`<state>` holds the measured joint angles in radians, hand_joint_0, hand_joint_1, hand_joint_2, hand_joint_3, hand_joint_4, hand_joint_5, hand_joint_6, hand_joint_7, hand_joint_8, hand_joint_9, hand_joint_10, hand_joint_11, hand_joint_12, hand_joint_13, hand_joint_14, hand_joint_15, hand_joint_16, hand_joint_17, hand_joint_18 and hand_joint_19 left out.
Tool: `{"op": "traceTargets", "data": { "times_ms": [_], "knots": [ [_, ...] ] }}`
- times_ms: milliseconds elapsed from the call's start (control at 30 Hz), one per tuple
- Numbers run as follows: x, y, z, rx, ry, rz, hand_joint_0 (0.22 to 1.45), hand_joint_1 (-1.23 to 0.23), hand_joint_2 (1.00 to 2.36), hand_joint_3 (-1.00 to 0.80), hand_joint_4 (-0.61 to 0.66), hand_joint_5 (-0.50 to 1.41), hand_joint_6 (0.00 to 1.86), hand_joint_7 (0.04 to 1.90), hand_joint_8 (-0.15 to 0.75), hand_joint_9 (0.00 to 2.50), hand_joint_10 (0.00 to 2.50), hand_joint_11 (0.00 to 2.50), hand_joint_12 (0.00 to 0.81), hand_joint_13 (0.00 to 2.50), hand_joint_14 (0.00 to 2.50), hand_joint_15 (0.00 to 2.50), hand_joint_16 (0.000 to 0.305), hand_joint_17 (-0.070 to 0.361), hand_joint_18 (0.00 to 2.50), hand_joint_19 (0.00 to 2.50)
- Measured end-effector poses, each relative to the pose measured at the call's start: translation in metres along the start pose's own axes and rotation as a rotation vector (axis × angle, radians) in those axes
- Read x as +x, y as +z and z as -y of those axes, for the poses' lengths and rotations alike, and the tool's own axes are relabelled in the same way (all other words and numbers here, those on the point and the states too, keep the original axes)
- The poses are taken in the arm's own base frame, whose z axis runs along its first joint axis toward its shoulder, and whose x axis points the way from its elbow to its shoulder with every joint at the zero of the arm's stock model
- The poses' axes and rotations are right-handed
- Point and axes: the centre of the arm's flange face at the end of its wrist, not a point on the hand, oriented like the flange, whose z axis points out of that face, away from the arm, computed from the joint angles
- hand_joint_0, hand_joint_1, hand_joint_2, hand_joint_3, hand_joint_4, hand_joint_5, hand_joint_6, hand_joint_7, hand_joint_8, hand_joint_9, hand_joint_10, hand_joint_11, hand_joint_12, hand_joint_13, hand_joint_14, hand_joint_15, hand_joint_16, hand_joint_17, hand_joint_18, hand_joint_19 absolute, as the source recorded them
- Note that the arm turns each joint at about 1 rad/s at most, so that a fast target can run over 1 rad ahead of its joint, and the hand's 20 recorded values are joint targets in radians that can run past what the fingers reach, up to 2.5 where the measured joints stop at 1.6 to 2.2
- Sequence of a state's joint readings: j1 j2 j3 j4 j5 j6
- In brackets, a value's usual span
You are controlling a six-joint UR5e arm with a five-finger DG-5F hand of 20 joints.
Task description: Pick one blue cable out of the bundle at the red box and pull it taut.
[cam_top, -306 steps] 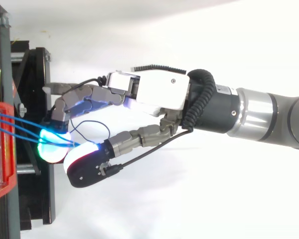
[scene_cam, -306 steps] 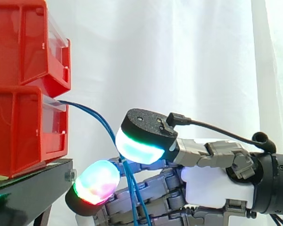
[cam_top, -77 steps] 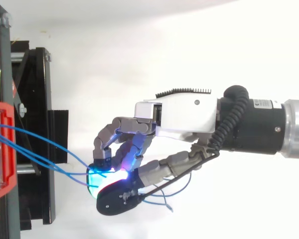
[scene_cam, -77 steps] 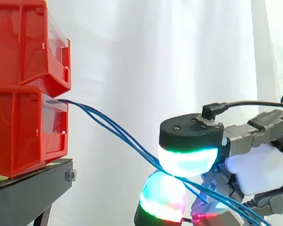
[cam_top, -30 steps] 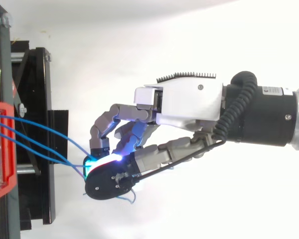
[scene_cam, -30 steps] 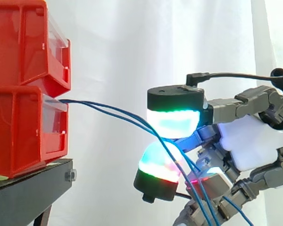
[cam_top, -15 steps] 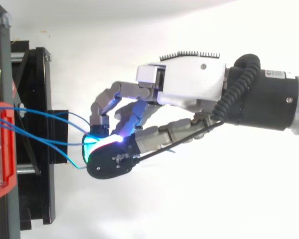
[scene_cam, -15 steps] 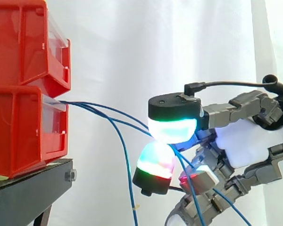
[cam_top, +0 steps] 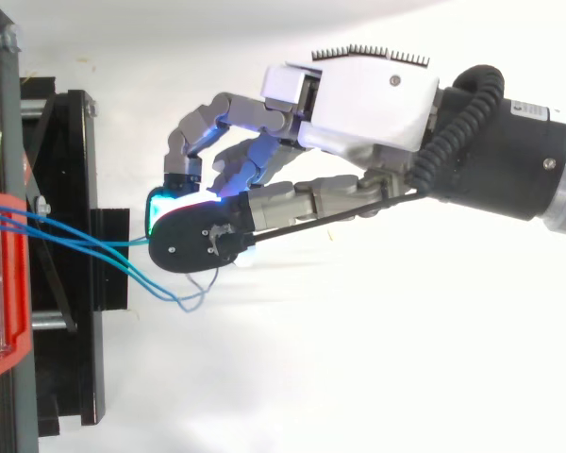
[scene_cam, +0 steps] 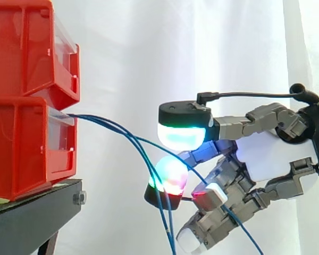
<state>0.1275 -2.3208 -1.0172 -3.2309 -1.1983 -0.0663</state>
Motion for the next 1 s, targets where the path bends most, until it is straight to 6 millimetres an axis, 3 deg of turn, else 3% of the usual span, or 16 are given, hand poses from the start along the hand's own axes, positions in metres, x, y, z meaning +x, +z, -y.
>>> {"op": "traceTargets", "data": {
  "times_ms": [400,633,833,1000],
  "knots": [
    [0.0,0.0003,-0.0005,-0.004,-0.006,0.002,0.59,-0.62,1.02,-0.19,0.08,-0.2,0.93,0.91,0.317,1.07,0.01,1.13,0.383,0.72,0.01,0.42,0.053,0.119,0.49,0.17],
    [0.0009,0.0,-0.0003,-0.002,-0.006,0.0,0.52,-0.49,1.0,-0.5,0.12,-0.2,0.92,0.84,0.341,1.08,0.01,1.11,0.405,0.73,0.01,0.42,0.056,0.127,0.51,0.16],
    [0.0027,-0.0004,-0.0002,-0.002,-0.007,-0.002,0.49,-0.46,1.0,-0.5,0.13,-0.2,0.91,0.83,0.353,1.08,0.01,1.09,0.415,0.72,0.01,0.42,0.058,0.131,0.5,0.17],
    [0.0042,-0.0007,-0.0003,-0.002,-0.008,-0.003,0.54,-0.56,1.0,-0.46,0.11,-0.2,0.91,0.88,0.332,1.07,0.01,1.1,0.398,0.71,0.01,0.42,0.055,0.123,0.48,0.17]
  ]
}}
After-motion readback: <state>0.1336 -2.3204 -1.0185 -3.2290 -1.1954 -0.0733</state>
